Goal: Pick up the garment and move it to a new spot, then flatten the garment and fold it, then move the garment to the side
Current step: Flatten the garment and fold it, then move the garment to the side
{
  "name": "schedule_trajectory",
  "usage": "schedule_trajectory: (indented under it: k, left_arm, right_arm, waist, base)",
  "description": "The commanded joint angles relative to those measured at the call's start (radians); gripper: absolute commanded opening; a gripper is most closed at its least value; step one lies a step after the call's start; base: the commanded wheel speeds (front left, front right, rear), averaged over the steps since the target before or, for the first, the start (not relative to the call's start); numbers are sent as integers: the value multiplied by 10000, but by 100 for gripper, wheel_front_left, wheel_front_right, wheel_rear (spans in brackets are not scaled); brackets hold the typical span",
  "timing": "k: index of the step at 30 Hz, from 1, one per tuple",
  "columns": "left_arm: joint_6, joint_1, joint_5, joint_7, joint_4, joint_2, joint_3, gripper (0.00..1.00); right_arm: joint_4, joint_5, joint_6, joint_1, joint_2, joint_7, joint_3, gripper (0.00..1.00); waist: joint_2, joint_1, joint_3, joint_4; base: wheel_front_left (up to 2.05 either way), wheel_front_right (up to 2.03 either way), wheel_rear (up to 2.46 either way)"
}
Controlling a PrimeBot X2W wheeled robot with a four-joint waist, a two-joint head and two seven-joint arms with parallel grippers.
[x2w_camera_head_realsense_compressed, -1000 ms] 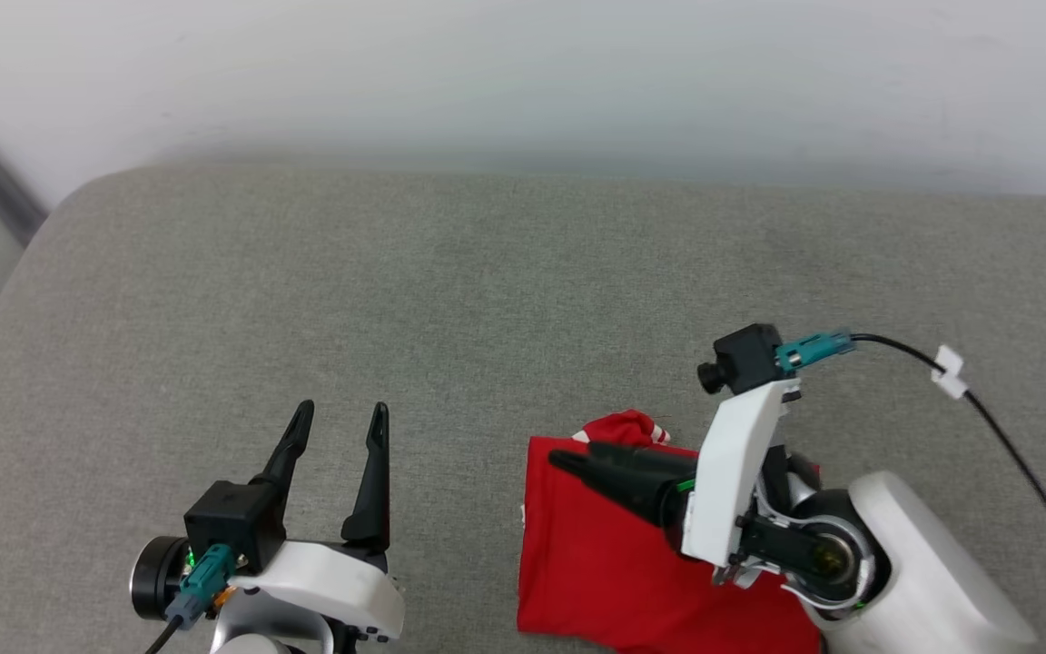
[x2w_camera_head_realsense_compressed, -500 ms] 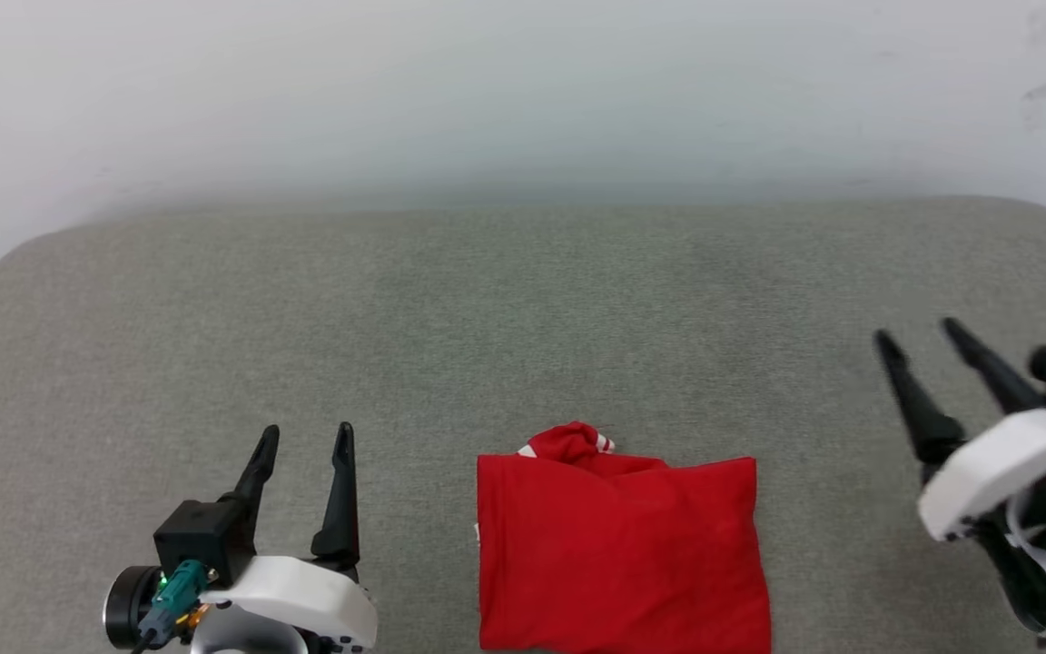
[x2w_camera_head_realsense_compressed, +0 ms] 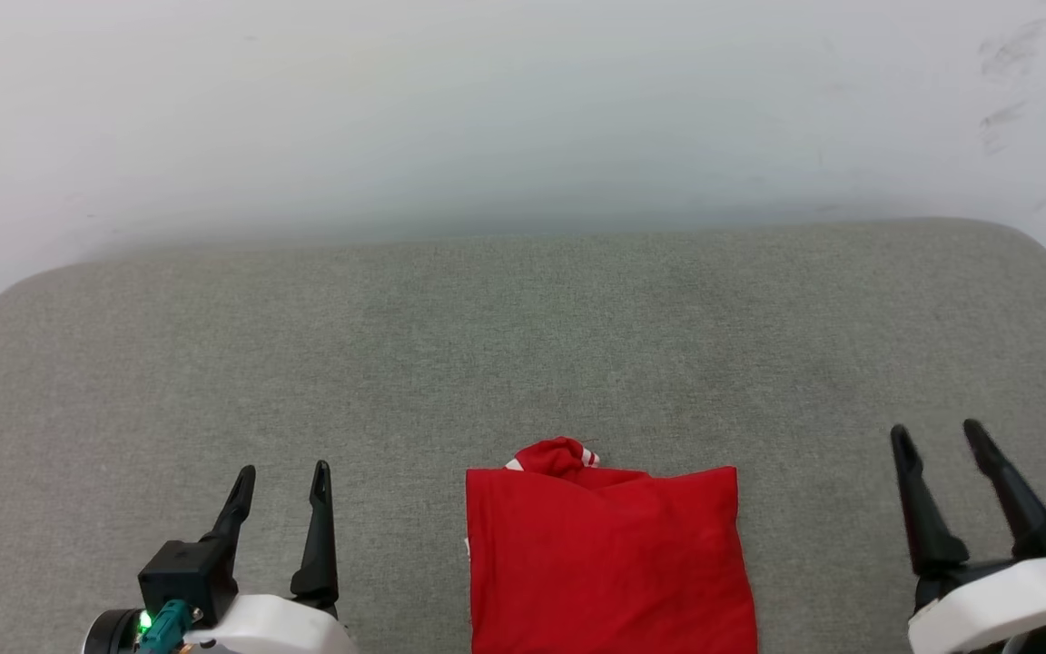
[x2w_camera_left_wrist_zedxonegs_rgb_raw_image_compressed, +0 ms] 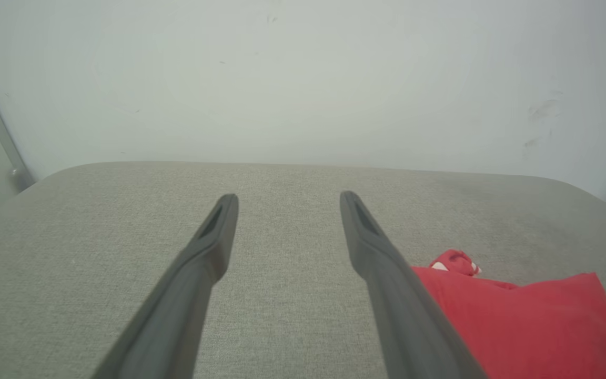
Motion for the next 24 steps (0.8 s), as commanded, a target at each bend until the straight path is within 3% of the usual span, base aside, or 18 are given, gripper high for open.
schedule_trajectory:
  k: [1, 14, 19, 24]
  left_arm:
    - [4, 154, 42, -54, -5, 25, 60, 100]
    - [-62, 224, 61, -71, -17, -78, 269, 100]
    - [-57, 138, 127, -75, -43, -170, 334, 100]
    - [-154, -47, 283, -77, -107, -379, 411, 100]
  right_arm:
    - [-181, -81, -2, 289, 132, 80, 63, 100]
    - [-509, 42, -2, 355, 322, 660, -47, 100]
    - [-56, 875, -2, 279, 141, 1532, -622, 100]
    - [1121, 2210, 0, 28, -669, 3614, -1118, 100]
  waist:
    - [-1, 0, -51, -1]
    - [-1, 0, -37, 42]
    - [-1, 0, 19, 169]
    - [-1, 0, 164, 600]
  base:
    - [0, 0, 0]
    - [0, 0, 0]
    - [0, 0, 0]
    - [0, 0, 0]
